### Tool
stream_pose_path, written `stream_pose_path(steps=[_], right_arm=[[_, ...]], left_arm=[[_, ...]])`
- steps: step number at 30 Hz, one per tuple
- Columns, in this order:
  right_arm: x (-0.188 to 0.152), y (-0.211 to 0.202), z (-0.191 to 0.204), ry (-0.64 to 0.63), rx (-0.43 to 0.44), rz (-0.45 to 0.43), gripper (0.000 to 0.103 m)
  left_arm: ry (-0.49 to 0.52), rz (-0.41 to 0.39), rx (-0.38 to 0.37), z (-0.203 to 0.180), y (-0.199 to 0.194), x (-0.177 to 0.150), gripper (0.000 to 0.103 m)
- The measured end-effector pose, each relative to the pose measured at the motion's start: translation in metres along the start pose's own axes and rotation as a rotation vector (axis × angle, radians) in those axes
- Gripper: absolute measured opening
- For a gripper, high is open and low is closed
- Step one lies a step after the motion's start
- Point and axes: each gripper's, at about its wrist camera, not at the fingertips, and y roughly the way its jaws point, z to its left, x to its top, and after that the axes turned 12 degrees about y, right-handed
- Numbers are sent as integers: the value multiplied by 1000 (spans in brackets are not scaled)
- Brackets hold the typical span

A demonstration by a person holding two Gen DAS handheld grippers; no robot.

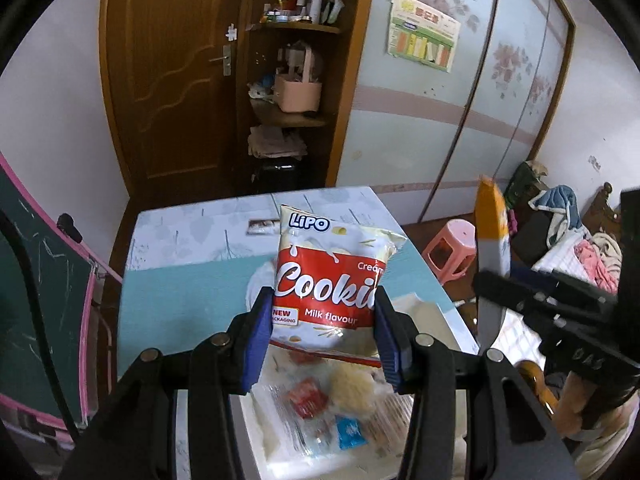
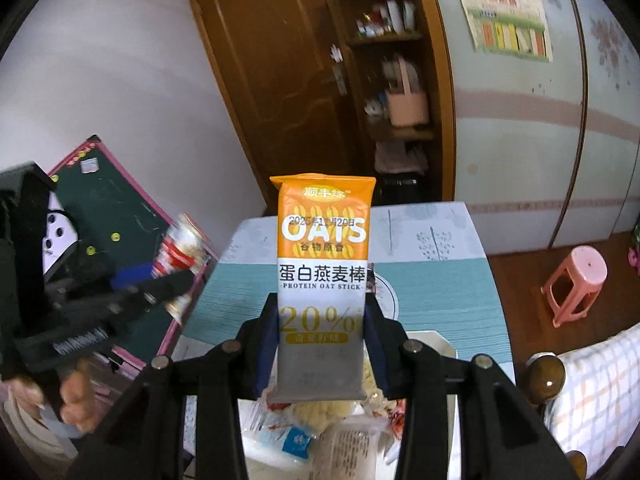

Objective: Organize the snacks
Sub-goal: 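Lower Cookies pack and OATS bar into the tray and open both tools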

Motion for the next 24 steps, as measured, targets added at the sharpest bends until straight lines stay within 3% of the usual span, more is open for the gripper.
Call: stream_pose_path(steps=[5, 15, 24], right_arm=[[-27, -12, 1, -46, -27, -33, 40], [-81, 10, -14, -37, -124, 60, 40], [-95, 28, -25, -36, -164, 121, 42]], left_arm=[[22, 17, 63, -22, 2, -36, 46], [84, 93, 135, -57, 27, -80, 46], [67, 147, 125, -53, 44, -91, 46]])
